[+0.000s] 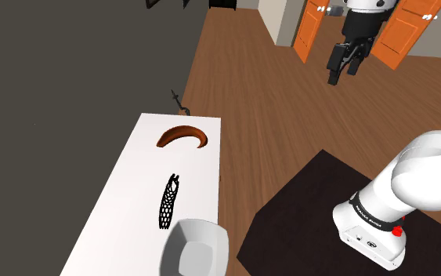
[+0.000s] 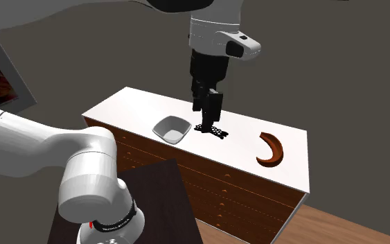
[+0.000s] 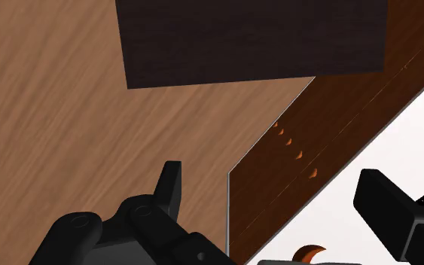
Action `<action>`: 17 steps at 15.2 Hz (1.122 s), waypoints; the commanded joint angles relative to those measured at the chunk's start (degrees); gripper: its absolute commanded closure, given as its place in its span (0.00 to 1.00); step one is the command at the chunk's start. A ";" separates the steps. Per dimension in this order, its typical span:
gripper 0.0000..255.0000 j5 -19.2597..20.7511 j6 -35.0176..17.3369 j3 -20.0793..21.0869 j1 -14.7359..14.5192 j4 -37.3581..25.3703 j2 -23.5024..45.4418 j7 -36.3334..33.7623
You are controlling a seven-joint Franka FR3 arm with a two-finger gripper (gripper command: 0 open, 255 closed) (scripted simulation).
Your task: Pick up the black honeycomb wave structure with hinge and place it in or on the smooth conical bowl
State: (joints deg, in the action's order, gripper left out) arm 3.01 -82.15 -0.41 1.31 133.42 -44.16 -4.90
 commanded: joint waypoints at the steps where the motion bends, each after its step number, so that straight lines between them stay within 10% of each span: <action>1: 0.00 0.00 0.00 0.00 0.00 0.00 0.00 0.00; 17: 0.00 -15.02 -24.72 17.94 -3.89 14.27 7.00 -24.99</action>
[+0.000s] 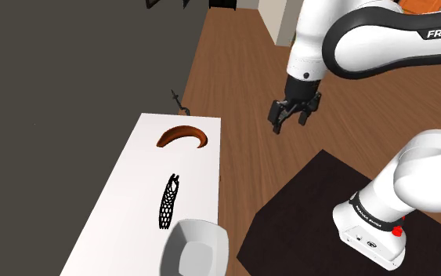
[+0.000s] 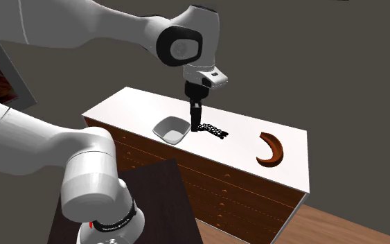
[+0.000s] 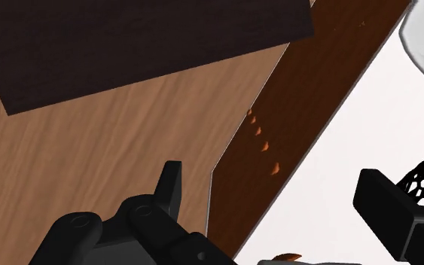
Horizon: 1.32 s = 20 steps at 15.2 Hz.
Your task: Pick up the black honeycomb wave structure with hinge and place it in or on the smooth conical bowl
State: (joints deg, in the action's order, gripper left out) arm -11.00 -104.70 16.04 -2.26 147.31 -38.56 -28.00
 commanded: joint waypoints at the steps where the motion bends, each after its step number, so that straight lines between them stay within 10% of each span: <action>1: 0.00 -1.71 -4.02 2.73 -0.47 0.53 2.77 -3.41; 11: 0.00 -2.56 -22.75 15.29 0.62 -2.97 21.91 -20.32; 20: 0.00 15.03 -35.19 21.18 1.34 -13.63 46.00 -44.14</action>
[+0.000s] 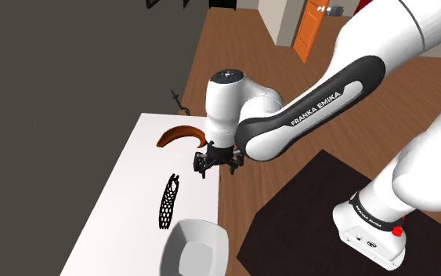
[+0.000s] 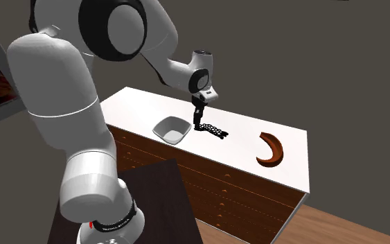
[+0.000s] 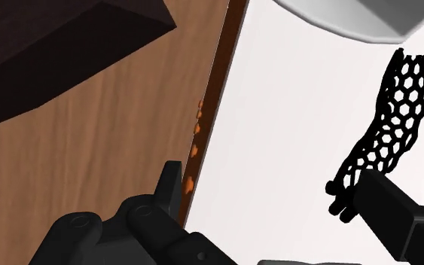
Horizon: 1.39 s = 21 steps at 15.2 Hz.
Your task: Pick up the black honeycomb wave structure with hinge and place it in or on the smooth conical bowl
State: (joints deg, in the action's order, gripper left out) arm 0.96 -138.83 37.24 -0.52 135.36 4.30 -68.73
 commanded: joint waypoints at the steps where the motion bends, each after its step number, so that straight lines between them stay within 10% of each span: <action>1: 0.00 5.71 -1.75 -0.54 -1.27 -3.35 5.89 -6.30; 9: 0.00 19.42 -3.66 -8.78 -12.25 -19.61 25.07 -22.54; 15: 0.00 22.93 -2.32 -13.92 -19.58 -35.16 38.15 -28.52; 21: 0.00 24.11 -4.00 -15.48 -21.09 -37.79 42.29 -29.40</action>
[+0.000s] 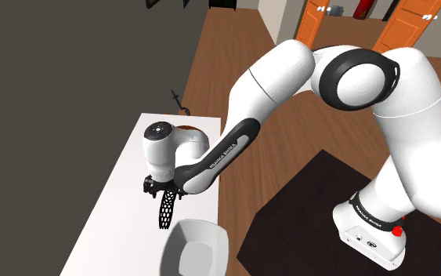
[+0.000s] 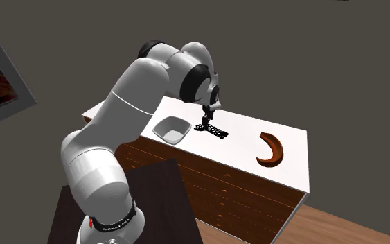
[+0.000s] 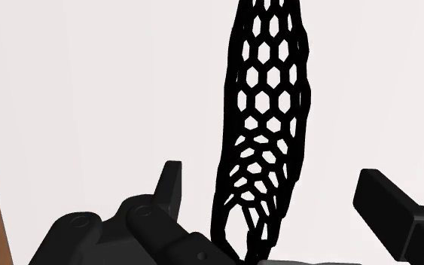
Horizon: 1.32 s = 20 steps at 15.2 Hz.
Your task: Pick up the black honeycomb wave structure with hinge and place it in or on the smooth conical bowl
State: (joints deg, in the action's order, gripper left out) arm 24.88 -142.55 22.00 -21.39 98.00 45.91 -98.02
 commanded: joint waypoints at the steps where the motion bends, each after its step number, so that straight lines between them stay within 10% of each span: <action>1: 0.00 0.40 -0.63 -0.49 -0.42 -0.74 1.32 -0.21; 10: 0.00 0.70 -1.17 -0.87 -0.74 -1.25 2.35 -0.37; 11: 1.00 0.70 -1.17 -0.87 -0.74 -1.25 2.35 -0.37; 20: 1.00 0.70 -1.18 -0.87 -0.74 -1.26 2.35 -0.37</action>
State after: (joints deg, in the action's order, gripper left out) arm 25.57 -143.74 21.14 -22.13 96.72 48.25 -98.40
